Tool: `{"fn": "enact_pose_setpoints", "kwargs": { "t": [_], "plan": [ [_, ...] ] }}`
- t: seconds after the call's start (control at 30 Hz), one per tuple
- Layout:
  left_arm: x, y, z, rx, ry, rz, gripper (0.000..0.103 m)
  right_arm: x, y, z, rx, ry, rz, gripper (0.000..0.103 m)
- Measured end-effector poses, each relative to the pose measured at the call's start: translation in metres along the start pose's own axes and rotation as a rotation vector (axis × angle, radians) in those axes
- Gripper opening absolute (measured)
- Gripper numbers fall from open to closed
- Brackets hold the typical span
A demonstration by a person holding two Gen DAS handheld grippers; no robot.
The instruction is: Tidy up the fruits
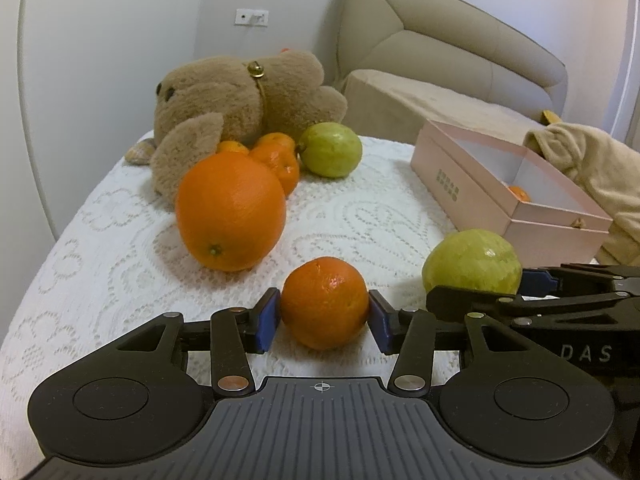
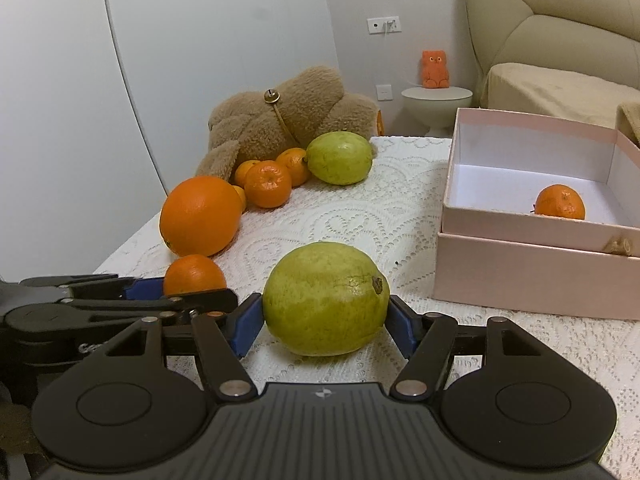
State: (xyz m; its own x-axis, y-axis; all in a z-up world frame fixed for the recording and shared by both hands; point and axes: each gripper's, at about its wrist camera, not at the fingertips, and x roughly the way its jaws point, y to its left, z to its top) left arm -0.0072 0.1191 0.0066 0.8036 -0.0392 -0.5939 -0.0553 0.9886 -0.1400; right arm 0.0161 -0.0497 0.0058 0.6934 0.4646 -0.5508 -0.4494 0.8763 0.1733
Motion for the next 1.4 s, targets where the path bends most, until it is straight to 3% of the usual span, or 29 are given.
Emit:
{"fn": "enact_pose_setpoints", "kwargs": {
  "t": [0.43, 0.73, 0.93, 1.1, 1.27, 1.33, 1.4],
  "plan": [
    [-0.008, 0.007, -0.004, 0.006, -0.016, 0.021, 0.049, 0.003, -0.001, -0.001, 0.006, 0.011, 0.007, 0.067],
    [-0.014, 0.015, -0.009, -0.034, -0.027, -0.003, 0.049, 0.006, -0.003, 0.0, 0.018, 0.024, -0.001, 0.076],
    [-0.014, 0.018, -0.01, -0.057, -0.03, -0.017, 0.049, 0.002, -0.002, 0.002, 0.027, 0.021, -0.006, 0.076],
    [-0.014, 0.019, -0.01, -0.067, -0.033, -0.024, 0.049, -0.009, -0.012, 0.006, 0.093, -0.018, -0.002, 0.076],
    [-0.015, 0.022, -0.011, -0.079, -0.035, -0.026, 0.049, -0.005, -0.023, 0.007, 0.169, 0.004, 0.024, 0.074],
    [-0.015, 0.022, -0.011, -0.083, -0.036, -0.027, 0.049, -0.006, -0.018, 0.008, 0.147, 0.007, 0.025, 0.067],
    [-0.015, 0.023, -0.011, -0.085, -0.037, -0.027, 0.049, -0.004, -0.007, 0.01, 0.091, 0.013, -0.003, 0.067]
  ]
}}
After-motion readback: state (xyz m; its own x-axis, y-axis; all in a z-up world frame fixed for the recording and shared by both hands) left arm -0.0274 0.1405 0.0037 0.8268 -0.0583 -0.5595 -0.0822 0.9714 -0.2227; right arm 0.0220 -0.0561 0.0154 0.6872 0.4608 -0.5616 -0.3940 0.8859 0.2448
